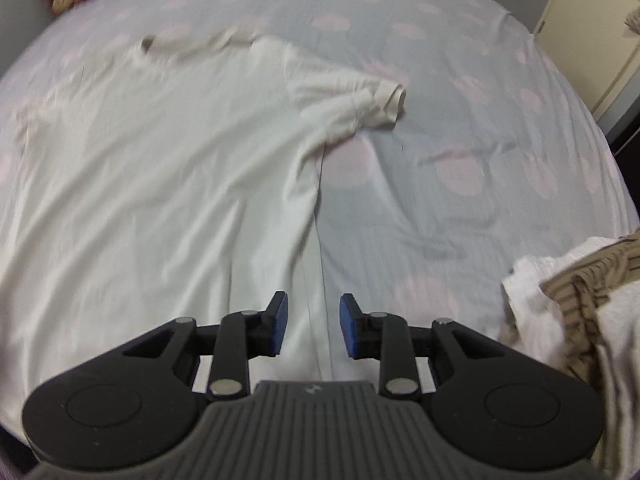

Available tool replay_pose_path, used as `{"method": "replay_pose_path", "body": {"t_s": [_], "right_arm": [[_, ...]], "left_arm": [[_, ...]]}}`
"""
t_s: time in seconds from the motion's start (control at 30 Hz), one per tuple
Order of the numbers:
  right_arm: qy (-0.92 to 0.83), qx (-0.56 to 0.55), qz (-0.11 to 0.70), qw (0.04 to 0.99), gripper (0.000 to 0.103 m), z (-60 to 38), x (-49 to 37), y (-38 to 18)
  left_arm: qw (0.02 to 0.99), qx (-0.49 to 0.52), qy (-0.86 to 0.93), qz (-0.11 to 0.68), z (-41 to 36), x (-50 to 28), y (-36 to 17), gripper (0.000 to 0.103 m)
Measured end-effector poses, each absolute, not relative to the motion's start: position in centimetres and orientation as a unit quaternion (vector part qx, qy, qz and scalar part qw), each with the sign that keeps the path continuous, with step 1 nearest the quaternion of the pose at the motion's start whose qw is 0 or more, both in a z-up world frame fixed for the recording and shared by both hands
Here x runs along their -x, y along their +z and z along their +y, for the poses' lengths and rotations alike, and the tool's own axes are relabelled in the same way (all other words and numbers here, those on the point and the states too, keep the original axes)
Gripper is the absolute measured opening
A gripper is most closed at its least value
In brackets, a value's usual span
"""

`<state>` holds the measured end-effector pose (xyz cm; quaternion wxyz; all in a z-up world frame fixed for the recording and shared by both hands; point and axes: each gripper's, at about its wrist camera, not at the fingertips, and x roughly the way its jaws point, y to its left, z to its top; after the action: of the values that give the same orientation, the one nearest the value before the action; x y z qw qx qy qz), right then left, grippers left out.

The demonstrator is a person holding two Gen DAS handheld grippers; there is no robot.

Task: Fold clothes
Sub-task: 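Release the hem from both grippers, leaving the T-shirt flat, then grasp the T-shirt sleeve with the right gripper while the left gripper grasps the body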

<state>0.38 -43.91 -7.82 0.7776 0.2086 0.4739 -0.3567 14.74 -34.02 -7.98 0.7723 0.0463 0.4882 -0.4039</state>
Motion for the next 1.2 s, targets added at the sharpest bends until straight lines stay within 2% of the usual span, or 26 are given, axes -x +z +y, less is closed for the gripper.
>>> {"method": "replay_pose_path", "body": {"t_s": [0.17,0.33,0.47,0.9,1.03,1.07,1.1,1.13,1.17,1.2], "right_arm": [[-0.376,-0.232,0.409,0.798,0.033,-46.6,-0.6,-8.3],[-0.397,-0.244,0.356,0.810,0.042,-49.8,-0.5,-9.4],[-0.420,-0.249,0.315,0.814,0.042,-52.2,-0.9,-10.8],[-0.398,-0.417,0.216,0.788,0.042,-59.1,-2.6,-17.5],[-0.376,-0.462,0.193,0.780,0.035,-60.7,-3.3,-19.8],[-0.370,-0.462,0.190,0.783,0.029,-61.0,-3.6,-20.0],[-0.369,-0.455,0.192,0.787,0.006,-61.2,-4.0,-20.1],[-0.373,-0.447,0.194,0.790,0.005,-61.4,-4.3,-20.0],[-0.383,-0.437,0.192,0.791,0.005,-61.6,-4.3,-19.9],[-0.397,-0.424,0.186,0.792,0.005,-61.6,-4.2,-19.7]], "left_arm": [[0.781,-0.030,-0.405,0.475,-34.6,-17.3,-9.9,0.053],[0.797,-0.020,-0.383,0.466,-35.0,-21.0,-12.7,0.053],[0.788,0.029,-0.368,0.493,-36.2,-24.5,-14.9,0.053],[0.750,0.111,-0.343,0.554,-44.3,-30.7,-20.4,0.053],[0.759,0.129,-0.333,0.545,-45.2,-32.0,-21.0,0.052],[0.763,0.128,-0.329,0.542,-45.4,-32.3,-20.9,0.048],[0.767,0.125,-0.325,0.539,-45.6,-32.5,-20.9,0.036],[0.774,0.108,-0.321,0.535,-46.0,-32.6,-20.7,0.025],[0.781,0.090,-0.317,0.531,-46.4,-32.8,-20.6,0.004],[0.790,0.072,-0.314,0.522,-46.8,-32.9,-20.3,0.003]]}}
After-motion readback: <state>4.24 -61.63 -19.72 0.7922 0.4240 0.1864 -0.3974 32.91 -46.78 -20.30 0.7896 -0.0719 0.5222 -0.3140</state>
